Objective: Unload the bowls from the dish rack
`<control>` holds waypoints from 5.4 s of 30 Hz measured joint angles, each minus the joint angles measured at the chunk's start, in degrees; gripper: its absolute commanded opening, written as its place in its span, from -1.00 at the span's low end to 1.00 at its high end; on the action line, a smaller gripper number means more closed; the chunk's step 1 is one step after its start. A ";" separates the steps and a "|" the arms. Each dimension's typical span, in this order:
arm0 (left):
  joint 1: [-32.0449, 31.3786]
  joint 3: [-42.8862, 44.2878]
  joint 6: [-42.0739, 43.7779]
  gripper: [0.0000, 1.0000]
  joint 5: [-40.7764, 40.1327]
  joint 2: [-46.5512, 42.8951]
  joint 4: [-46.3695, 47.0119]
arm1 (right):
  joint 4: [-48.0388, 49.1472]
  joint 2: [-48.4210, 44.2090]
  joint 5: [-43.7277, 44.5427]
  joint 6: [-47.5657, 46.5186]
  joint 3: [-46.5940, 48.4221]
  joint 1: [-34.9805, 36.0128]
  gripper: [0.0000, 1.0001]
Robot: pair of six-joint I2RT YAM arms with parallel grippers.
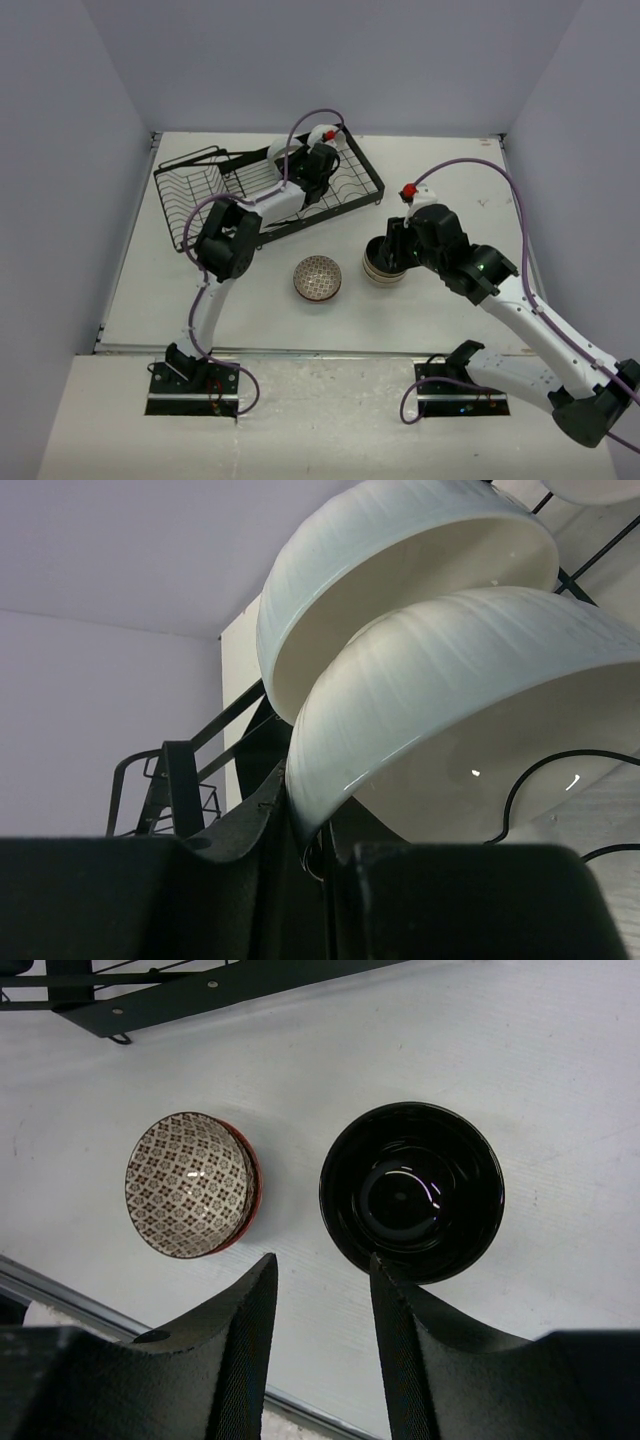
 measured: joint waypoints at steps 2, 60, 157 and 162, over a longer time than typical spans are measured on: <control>-0.33 -0.59 0.72 -1.00 -0.76 0.00 1.36 | 0.00 0.00 -0.04 -0.02 -0.02 0.00 -0.14; -6.03 -11.80 9.70 -1.00 -4.90 -6.19 29.64 | 1.27 1.22 -1.44 -0.83 -0.02 0.00 -0.19; -1.51 -27.28 -55.01 1.00 31.89 -56.74 -22.43 | 6.86 32.68 -2.10 5.97 3.72 -50.99 0.25; -1.53 -17.38 -52.24 1.00 32.68 -48.89 -28.57 | 4.07 18.71 -2.95 6.16 4.79 -50.99 0.58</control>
